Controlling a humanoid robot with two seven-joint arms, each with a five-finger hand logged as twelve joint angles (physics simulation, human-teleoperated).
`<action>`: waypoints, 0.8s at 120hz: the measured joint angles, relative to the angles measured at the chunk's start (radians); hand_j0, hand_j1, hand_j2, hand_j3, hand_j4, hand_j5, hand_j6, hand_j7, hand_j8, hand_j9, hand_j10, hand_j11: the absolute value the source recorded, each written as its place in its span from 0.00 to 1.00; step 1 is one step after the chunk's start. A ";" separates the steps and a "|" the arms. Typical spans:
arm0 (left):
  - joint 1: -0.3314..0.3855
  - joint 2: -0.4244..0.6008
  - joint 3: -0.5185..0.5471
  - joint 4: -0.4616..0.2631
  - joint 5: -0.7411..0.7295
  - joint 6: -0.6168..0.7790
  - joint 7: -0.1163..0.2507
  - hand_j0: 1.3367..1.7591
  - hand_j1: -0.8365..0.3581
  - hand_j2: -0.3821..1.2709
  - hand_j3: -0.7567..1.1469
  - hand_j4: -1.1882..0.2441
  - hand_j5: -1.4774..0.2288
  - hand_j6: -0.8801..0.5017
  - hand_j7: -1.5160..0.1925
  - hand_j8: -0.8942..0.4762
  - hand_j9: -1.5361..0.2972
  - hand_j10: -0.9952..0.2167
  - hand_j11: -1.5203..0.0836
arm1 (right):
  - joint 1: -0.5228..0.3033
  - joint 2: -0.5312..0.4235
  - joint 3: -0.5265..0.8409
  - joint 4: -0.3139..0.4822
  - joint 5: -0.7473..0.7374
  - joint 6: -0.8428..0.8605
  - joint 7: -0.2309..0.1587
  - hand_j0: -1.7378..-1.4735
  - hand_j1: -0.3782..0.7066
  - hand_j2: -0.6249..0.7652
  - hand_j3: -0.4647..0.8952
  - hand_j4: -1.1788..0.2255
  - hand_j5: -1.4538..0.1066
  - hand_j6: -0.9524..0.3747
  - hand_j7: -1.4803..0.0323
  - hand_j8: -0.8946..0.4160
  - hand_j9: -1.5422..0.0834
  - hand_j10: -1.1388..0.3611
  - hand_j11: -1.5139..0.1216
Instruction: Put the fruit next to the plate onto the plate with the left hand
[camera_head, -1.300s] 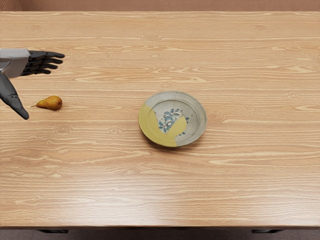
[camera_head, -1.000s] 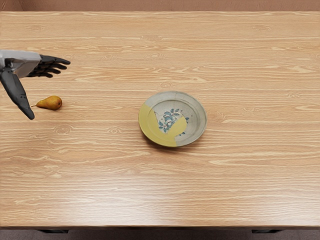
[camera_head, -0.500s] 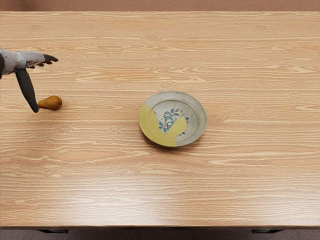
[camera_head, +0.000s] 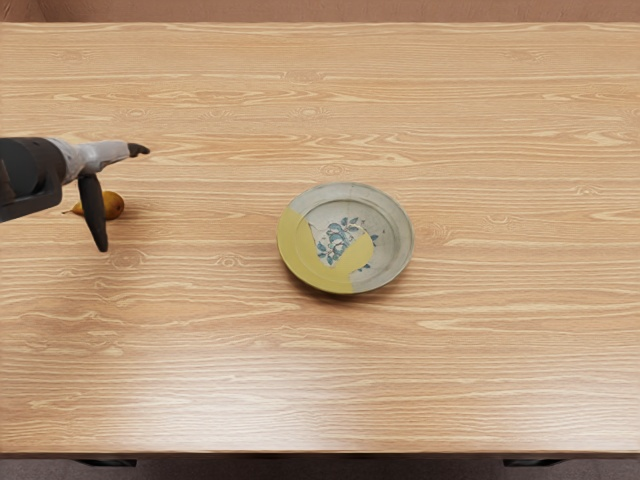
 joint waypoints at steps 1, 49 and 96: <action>-0.002 0.000 0.003 0.001 0.001 0.000 0.000 0.76 0.97 0.23 0.40 0.81 0.85 0.62 0.87 0.63 0.82 0.80 0.93 | 0.000 0.000 0.000 0.000 0.000 0.000 0.000 0.30 0.03 0.45 0.34 0.84 0.93 0.72 0.98 0.68 0.95 0.76 0.93; -0.003 -0.120 0.054 0.249 0.073 0.042 0.000 0.76 0.97 0.24 0.40 0.81 0.85 0.61 0.87 0.63 0.82 0.80 0.93 | 0.000 0.000 0.000 0.000 0.000 0.000 0.000 0.30 0.03 0.45 0.34 0.84 0.93 0.72 0.98 0.68 0.95 0.76 0.93; 0.040 -0.181 0.073 0.322 0.117 0.145 0.000 0.76 0.97 0.24 0.40 0.81 0.85 0.61 0.87 0.63 0.82 0.80 0.93 | 0.000 0.000 0.000 -0.001 0.000 0.000 0.001 0.30 0.03 0.45 0.34 0.84 0.93 0.72 0.98 0.68 0.95 0.76 0.93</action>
